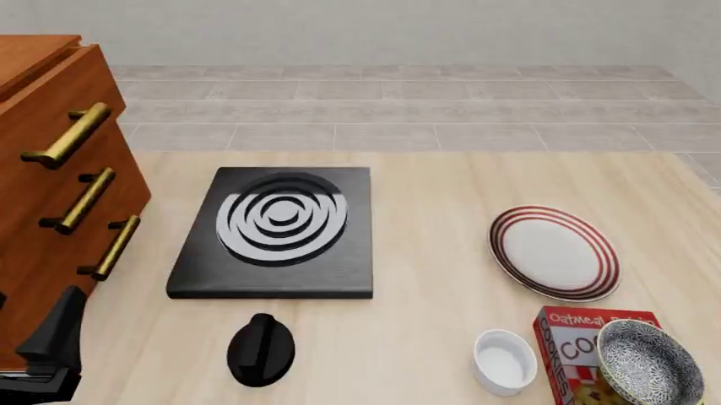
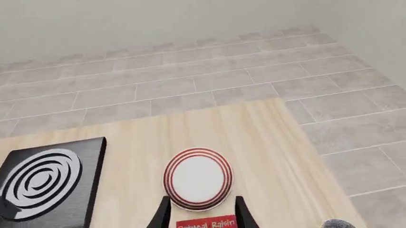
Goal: Pick the akita bowl on the cookies box and place it on the plate.
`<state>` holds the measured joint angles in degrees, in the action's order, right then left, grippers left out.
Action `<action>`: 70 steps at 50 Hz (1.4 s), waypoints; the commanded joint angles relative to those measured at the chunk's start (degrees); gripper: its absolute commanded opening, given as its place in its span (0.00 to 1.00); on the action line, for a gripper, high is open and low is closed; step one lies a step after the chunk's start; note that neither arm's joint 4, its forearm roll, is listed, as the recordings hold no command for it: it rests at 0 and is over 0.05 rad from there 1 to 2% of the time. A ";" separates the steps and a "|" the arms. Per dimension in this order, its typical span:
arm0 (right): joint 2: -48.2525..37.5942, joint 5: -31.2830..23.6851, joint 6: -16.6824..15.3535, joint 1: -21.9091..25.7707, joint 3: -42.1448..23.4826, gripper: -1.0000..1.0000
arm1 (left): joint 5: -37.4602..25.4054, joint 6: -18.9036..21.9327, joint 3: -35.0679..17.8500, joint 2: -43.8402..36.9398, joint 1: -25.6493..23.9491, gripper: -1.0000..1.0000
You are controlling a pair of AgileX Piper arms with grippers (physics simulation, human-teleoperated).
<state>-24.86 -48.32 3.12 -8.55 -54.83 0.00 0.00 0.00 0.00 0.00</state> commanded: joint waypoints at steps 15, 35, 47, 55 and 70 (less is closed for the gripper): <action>2.90 -7.82 -1.21 -7.59 3.93 1.00 | 0.00 0.00 0.00 0.00 0.00 1.00; 4.98 -5.39 -0.50 -11.36 12.37 1.00 | 0.00 0.00 0.00 0.00 0.00 1.00; 5.38 -2.94 0.58 -13.22 17.69 1.00 | 0.00 0.00 0.00 0.00 0.00 1.00; 4.71 -1.58 1.08 -13.87 20.09 1.00 | 0.00 0.00 0.00 0.00 0.00 1.00; 2.68 1.33 1.04 -14.00 24.32 1.00 | 0.00 0.00 0.00 0.00 0.00 1.00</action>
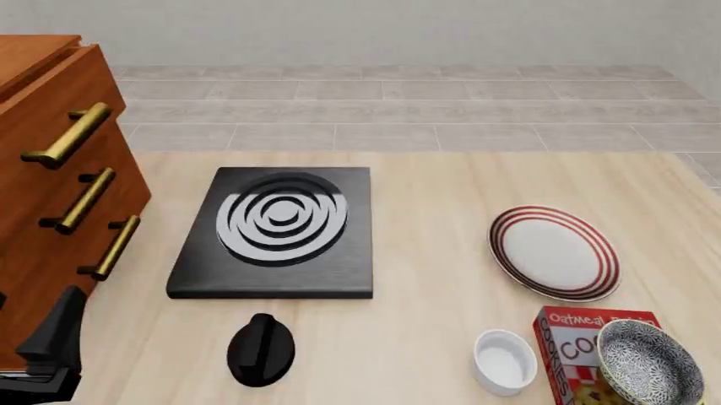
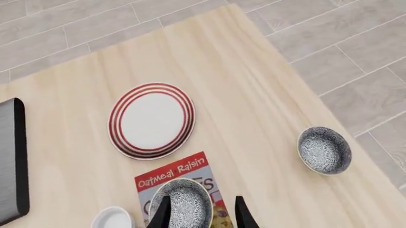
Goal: Pick the akita bowl on the cookies box and place it on the plate.
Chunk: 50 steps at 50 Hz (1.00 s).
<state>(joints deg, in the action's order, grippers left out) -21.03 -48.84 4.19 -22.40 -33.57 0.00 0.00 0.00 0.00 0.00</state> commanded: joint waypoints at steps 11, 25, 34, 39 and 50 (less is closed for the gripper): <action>-2.08 3.86 -0.27 -0.53 5.71 1.00 | 0.00 0.00 0.00 0.00 0.00 1.00; -4.61 7.00 -0.49 0.13 9.69 1.00 | 0.00 0.00 0.00 0.00 0.00 1.00; -6.31 9.46 -0.58 0.15 11.54 1.00 | 0.00 0.00 0.00 0.00 0.00 1.00; -6.93 10.73 -0.71 0.34 12.64 1.00 | 0.00 0.00 0.00 0.00 0.00 1.00; -8.50 13.72 -0.01 0.93 15.16 1.00 | 0.00 0.00 0.00 0.00 0.00 1.00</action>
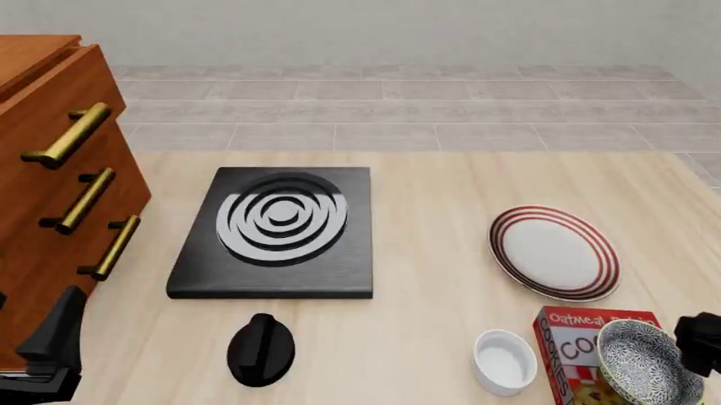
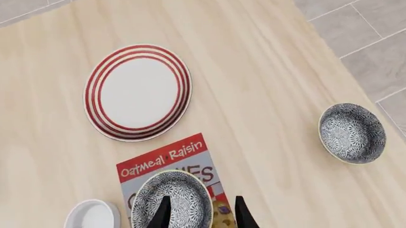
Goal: Pick the akita bowl on the cookies box and place it on the plate.
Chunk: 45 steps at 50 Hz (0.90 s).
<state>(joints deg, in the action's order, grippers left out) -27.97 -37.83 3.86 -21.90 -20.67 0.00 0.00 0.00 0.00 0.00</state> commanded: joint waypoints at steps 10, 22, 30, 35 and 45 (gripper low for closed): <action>-1.62 4.24 1.80 1.30 4.91 1.00 | 0.00 0.00 0.00 0.00 0.00 1.00; -2.10 6.08 2.71 2.03 7.47 1.00 | 0.00 0.00 0.00 0.00 0.00 1.00; -2.66 7.04 2.47 1.46 8.15 1.00 | 0.00 0.00 0.00 0.00 0.00 1.00; -3.46 8.30 2.53 1.08 8.84 1.00 | 0.00 0.00 0.00 0.00 0.00 1.00; -5.01 10.35 3.03 1.55 9.83 1.00 | 0.00 0.00 0.00 0.00 0.00 1.00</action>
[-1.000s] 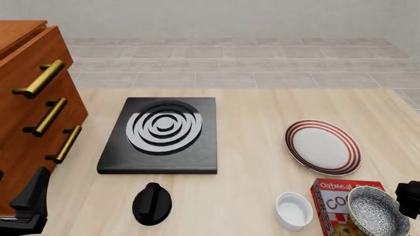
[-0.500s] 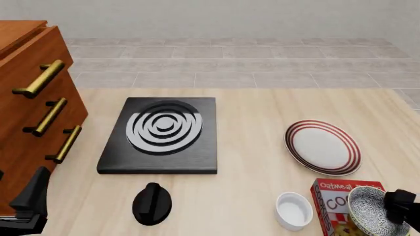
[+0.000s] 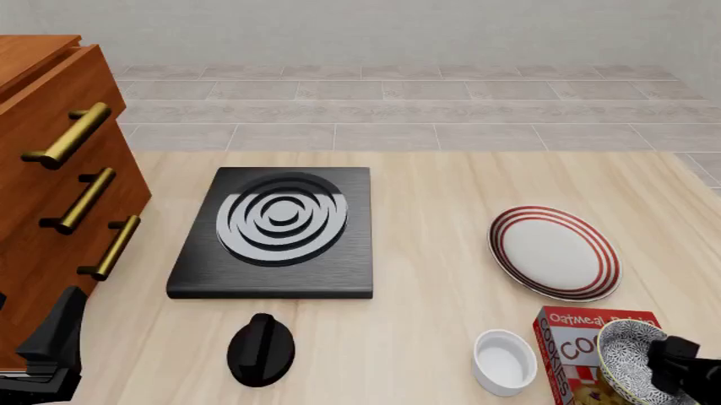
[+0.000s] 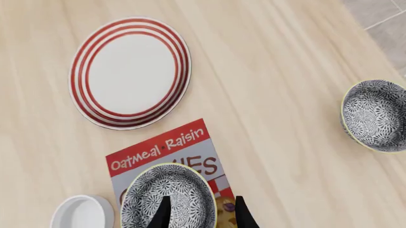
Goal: Pick the akita bowl on the cookies box and place it on the plate.
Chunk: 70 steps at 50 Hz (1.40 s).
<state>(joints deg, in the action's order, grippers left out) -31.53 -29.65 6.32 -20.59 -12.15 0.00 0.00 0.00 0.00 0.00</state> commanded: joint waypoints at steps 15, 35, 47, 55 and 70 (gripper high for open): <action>-2.81 4.79 1.16 0.98 3.58 1.00 | 0.00 0.00 0.00 0.00 0.00 1.00; -4.13 7.68 2.18 1.07 5.91 1.00 | 0.00 0.00 0.00 0.00 0.00 1.00; -5.27 9.13 2.13 1.66 6.56 1.00 | 0.00 0.00 0.00 0.00 0.00 1.00; -3.62 6.04 0.45 0.59 3.83 0.00 | 0.00 0.00 0.00 0.00 0.00 1.00; -0.86 2.14 0.76 1.08 0.13 0.00 | 0.00 0.00 0.00 0.00 0.00 1.00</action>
<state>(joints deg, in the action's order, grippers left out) -34.20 -24.65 6.42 -19.68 -9.30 0.00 0.00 0.00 0.00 0.00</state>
